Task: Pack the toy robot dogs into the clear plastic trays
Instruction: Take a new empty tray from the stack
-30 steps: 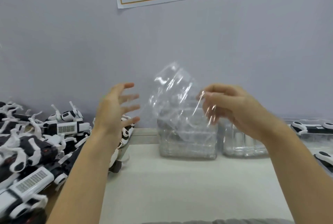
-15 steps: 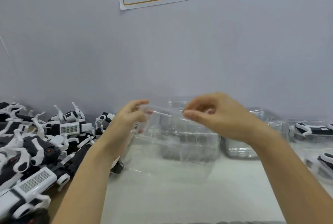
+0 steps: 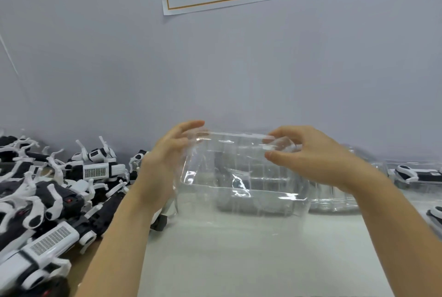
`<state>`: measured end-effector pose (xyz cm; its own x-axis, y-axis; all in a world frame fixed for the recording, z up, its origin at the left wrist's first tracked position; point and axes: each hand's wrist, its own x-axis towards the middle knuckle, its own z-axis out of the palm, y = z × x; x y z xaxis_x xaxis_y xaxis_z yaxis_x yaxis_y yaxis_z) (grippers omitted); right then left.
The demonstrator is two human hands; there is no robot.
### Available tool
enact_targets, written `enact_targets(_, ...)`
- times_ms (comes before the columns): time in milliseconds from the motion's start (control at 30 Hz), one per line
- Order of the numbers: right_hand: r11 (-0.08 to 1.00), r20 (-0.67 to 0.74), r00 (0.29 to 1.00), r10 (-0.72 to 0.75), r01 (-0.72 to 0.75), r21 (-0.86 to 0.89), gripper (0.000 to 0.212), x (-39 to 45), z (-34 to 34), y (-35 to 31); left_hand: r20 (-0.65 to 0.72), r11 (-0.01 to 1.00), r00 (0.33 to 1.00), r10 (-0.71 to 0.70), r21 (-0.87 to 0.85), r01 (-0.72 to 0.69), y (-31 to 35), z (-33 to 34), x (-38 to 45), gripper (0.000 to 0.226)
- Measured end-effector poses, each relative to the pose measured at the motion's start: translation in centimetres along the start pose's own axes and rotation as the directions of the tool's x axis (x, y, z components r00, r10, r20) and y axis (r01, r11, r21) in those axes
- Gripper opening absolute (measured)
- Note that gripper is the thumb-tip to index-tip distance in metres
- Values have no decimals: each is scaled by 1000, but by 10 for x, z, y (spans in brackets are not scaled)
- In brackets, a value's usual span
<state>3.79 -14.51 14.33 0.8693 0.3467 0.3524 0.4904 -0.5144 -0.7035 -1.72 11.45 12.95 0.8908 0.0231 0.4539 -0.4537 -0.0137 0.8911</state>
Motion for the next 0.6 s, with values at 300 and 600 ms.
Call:
enact_targets(300,942,170,963,207,-149,-301,24,0,6,11,-550,717,814,-185,490,495,-33,-32,8,17)
enact_targets(600,820,318,867,384,-161,-549,51,0,43,16,-501,144,776,-383,798,586,-68,-39,2,57)
